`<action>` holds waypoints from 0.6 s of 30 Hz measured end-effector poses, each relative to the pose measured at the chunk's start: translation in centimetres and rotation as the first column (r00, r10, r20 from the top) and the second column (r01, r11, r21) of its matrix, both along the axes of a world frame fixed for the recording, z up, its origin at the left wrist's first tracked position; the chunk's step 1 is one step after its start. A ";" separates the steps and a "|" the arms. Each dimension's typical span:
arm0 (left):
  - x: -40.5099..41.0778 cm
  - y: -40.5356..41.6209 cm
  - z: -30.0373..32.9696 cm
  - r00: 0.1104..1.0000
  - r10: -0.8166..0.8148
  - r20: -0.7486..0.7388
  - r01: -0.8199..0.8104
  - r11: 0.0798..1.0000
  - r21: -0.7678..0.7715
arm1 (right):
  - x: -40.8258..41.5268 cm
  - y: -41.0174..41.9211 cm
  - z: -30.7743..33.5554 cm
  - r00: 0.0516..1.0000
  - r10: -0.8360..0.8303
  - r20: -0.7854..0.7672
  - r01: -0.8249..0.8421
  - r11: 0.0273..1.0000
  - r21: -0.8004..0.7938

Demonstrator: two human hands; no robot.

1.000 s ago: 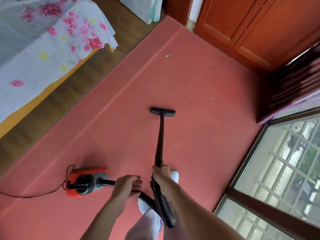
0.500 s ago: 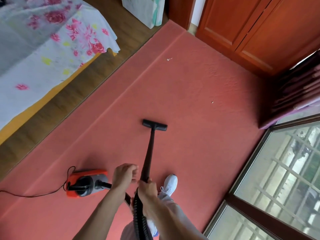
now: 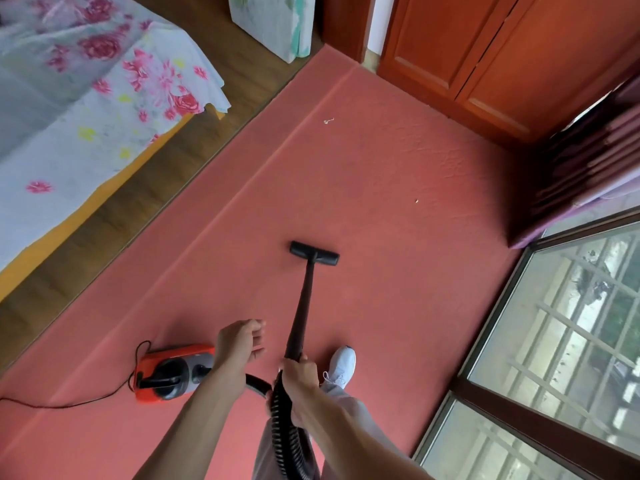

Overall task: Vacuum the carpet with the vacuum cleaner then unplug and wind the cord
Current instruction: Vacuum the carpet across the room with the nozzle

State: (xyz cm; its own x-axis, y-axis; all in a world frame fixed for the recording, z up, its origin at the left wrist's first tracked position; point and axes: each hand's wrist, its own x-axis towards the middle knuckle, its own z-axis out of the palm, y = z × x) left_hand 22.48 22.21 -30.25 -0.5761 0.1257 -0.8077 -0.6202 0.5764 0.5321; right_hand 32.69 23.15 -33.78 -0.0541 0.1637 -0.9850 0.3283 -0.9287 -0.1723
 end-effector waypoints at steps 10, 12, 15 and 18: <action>-0.2 -1.8 -0.9 0.996 -0.088 0.007 0.089 0.996 -0.013 | 0.9 -3.6 -1.5 0.985 0.142 0.099 -0.145 0.989 0.023; -0.6 -2.5 -1.1 0.992 -0.126 0.013 0.126 0.992 -0.006 | 0.6 -4.8 -2.6 0.955 0.264 0.138 -0.278 0.955 0.100; -1.8 -3.5 -1.4 0.985 -0.172 0.011 0.172 0.985 0.001 | -0.7 -3.5 -3.3 0.961 0.248 0.123 -0.261 0.961 0.097; -3.0 -4.6 -1.7 0.982 -0.191 -0.002 0.191 0.982 0.003 | -1.2 -1.9 -2.3 0.983 0.170 0.071 -0.173 0.984 0.043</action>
